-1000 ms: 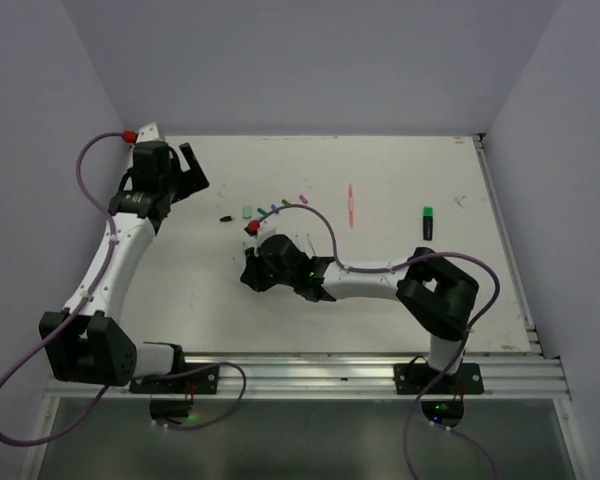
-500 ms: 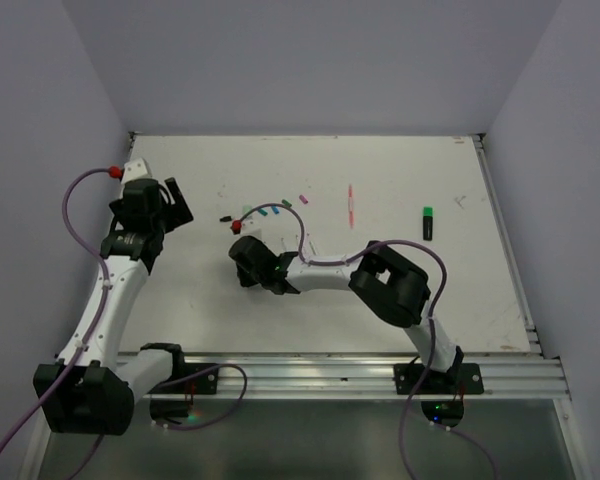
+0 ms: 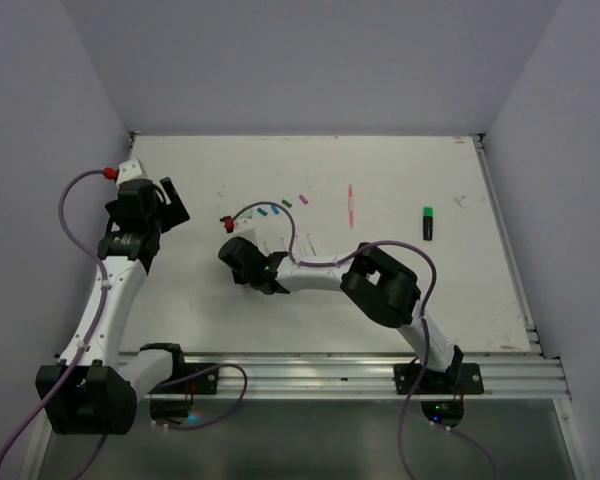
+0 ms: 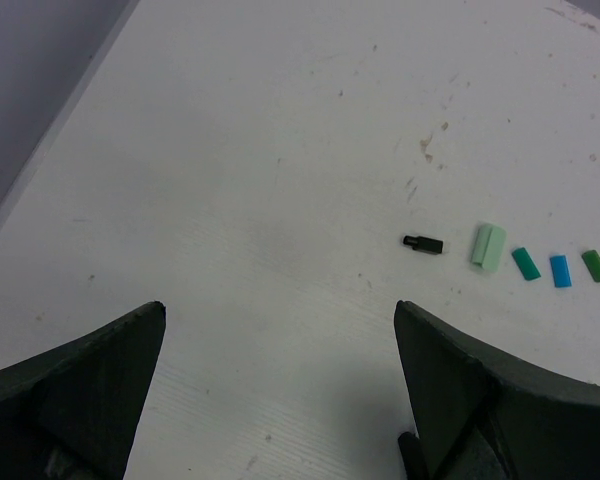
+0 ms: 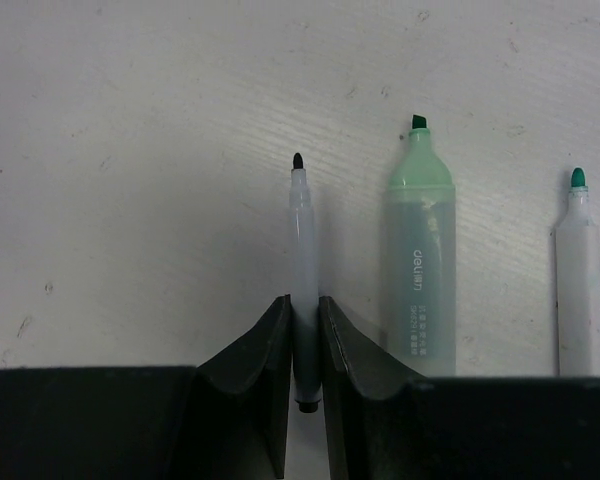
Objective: Open the pen caps
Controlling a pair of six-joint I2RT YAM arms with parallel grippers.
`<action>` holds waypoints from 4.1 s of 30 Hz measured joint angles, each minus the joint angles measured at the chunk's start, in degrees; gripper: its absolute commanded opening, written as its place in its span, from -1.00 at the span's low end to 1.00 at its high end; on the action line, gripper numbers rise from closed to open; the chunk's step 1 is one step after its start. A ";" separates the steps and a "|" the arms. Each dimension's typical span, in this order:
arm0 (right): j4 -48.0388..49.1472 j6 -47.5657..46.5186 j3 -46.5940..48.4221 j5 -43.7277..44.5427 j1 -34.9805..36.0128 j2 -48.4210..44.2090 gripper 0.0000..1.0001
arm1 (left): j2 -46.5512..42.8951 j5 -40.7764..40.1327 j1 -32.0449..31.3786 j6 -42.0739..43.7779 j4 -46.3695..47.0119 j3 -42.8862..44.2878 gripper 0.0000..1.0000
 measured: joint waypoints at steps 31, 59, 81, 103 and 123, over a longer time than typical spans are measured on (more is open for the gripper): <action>-3.02 -2.45 1.70 1.92 0.46 0.04 -0.30 | 0.00 1.51 1.70 0.00 0.72 -0.90 1.00; -6.45 -8.98 -21.49 -1.40 -35.60 -33.51 0.15 | 0.17 4.22 2.14 0.00 1.11 -0.94 1.00; -14.27 -10.64 -19.91 -11.13 -67.32 -19.45 0.08 | 1.07 5.62 2.16 0.02 1.16 -0.94 1.00; -14.56 -15.10 -24.61 -13.92 -53.83 -31.85 -1.00 | 1.14 33.81 1.88 -3.52 9.38 -3.69 1.00; 4.37 -17.22 -32.87 -22.56 -15.37 -48.54 -1.00 | -0.48 30.58 -26.86 -17.75 25.29 -5.68 0.72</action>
